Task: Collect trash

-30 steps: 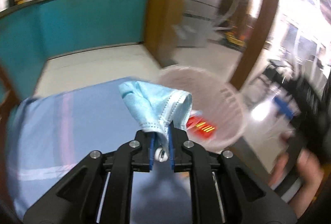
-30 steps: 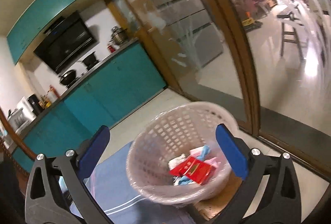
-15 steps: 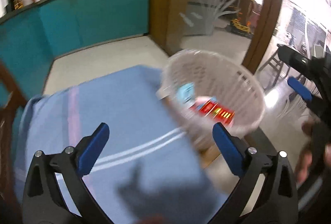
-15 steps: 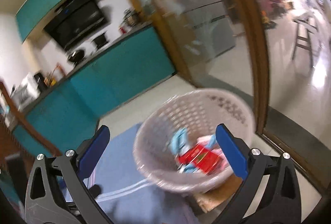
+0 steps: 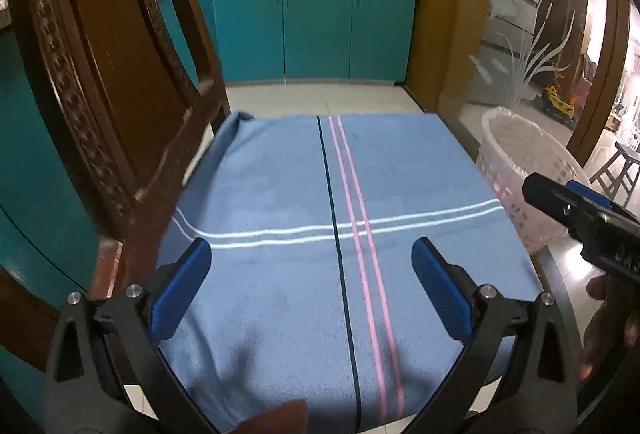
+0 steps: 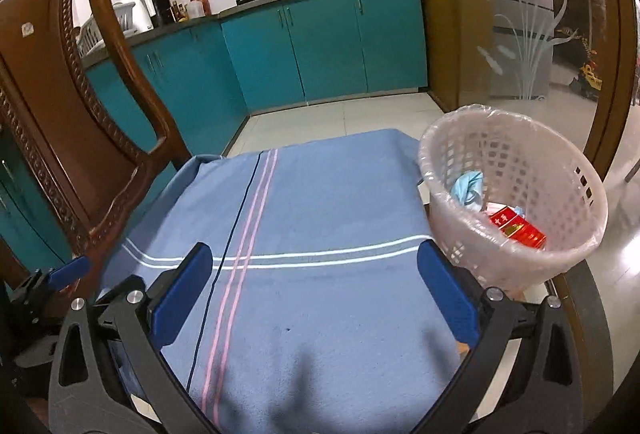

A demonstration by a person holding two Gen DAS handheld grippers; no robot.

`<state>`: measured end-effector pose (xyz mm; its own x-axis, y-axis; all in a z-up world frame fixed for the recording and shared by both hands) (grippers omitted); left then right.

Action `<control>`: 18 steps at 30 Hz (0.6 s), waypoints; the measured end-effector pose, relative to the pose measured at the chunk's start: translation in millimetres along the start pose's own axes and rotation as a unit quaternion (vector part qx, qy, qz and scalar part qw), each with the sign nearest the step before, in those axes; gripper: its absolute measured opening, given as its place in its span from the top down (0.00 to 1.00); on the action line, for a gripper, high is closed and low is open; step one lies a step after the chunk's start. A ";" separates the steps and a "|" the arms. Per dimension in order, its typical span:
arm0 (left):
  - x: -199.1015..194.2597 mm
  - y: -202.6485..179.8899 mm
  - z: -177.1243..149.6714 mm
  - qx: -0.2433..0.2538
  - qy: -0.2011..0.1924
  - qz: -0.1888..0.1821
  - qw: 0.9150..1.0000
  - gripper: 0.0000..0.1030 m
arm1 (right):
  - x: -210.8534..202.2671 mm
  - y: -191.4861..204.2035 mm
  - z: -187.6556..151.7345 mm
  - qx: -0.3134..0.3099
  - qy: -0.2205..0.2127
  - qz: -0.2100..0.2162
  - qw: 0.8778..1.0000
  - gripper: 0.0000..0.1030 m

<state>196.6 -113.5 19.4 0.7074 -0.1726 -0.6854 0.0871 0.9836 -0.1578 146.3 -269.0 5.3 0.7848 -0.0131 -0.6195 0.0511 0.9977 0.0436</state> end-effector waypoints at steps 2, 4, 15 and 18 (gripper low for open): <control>-1.6 -3.2 -6.2 -0.002 0.003 0.001 1.000 0.03 | 0.4 3.2 -2.6 -0.002 0.001 -0.006 1.000 0.03; -0.6 -4.2 -4.1 0.003 -0.002 0.010 1.000 0.03 | 1.4 4.0 -2.6 -0.002 0.001 -0.012 1.000 0.03; -9.9 -4.9 -8.2 0.002 -0.006 0.003 1.000 0.03 | 11.4 6.9 -2.9 -0.009 0.007 -0.018 1.000 0.03; -8.6 -5.1 -9.6 0.003 -0.005 0.004 1.000 0.03 | 12.1 8.1 -3.2 -0.011 0.007 -0.019 1.000 0.03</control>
<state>183.4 -117.6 19.3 0.7156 -0.1649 -0.6787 0.0859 0.9851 -0.1489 154.2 -260.9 -4.3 0.7734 -0.0503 -0.6320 0.0666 0.9978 0.0020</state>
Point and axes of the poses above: each gripper's, at about its wrist camera, not at the fingertips, and x roughly the way its jaws point, y to its left, z to its top, the point moved 3 cm from there along x, roughly the way its jaws point, and after that the axes turned 13 degrees about -x, right-handed, at the moved point
